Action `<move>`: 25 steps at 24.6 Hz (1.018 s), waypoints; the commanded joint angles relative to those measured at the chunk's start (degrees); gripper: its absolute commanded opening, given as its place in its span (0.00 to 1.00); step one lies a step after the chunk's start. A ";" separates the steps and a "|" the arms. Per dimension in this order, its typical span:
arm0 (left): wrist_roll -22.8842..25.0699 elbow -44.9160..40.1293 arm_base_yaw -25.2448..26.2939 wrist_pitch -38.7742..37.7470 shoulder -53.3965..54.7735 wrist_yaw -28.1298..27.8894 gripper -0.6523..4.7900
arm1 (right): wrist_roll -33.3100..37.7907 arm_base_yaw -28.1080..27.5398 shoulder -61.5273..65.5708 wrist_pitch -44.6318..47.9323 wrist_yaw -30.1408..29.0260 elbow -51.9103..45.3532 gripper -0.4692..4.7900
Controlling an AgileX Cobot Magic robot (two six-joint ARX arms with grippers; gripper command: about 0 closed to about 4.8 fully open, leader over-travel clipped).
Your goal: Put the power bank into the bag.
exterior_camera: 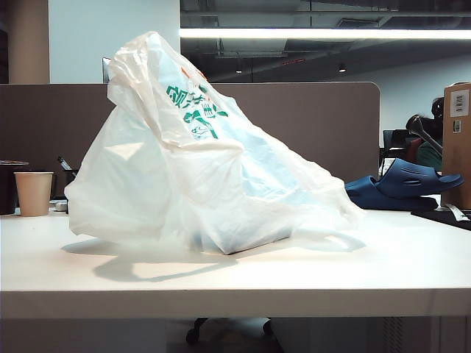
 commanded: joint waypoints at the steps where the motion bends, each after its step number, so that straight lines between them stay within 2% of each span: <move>1: 0.07 -1.33 0.09 2.93 0.02 0.26 0.11 | 0.13 0.11 -0.68 3.13 0.02 -0.85 0.08; 8: 0.07 -4.13 0.09 6.25 0.00 0.24 0.11 | -1.73 0.11 -0.68 3.19 0.07 -1.79 0.08; 25: -0.35 -4.98 0.09 5.01 0.00 0.26 0.11 | -2.97 0.07 -0.68 3.91 0.17 -2.23 0.08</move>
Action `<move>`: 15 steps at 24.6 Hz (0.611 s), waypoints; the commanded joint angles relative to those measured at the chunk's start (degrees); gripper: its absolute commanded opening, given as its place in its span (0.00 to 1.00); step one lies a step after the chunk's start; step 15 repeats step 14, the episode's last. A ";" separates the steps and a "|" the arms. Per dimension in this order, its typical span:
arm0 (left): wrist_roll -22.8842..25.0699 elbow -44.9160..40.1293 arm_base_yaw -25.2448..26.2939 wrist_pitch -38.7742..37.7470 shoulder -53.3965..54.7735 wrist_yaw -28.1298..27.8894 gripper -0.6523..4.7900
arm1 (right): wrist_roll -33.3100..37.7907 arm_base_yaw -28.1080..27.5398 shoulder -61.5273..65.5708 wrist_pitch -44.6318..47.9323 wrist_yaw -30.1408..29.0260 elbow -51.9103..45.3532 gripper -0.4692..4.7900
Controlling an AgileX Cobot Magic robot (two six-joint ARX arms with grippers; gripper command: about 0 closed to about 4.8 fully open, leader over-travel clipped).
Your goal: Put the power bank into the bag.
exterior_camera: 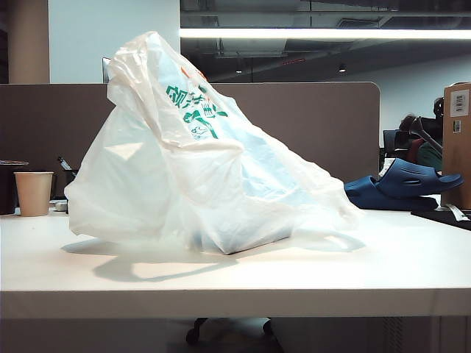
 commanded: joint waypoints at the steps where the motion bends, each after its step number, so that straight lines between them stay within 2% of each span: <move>1: -0.15 0.17 0.09 -0.33 0.00 0.26 0.11 | -0.17 0.07 -0.66 0.96 0.11 -0.31 0.08; 15: -0.15 0.17 0.09 -0.70 0.00 0.26 0.11 | -0.17 0.07 -0.66 0.96 0.13 -0.31 0.08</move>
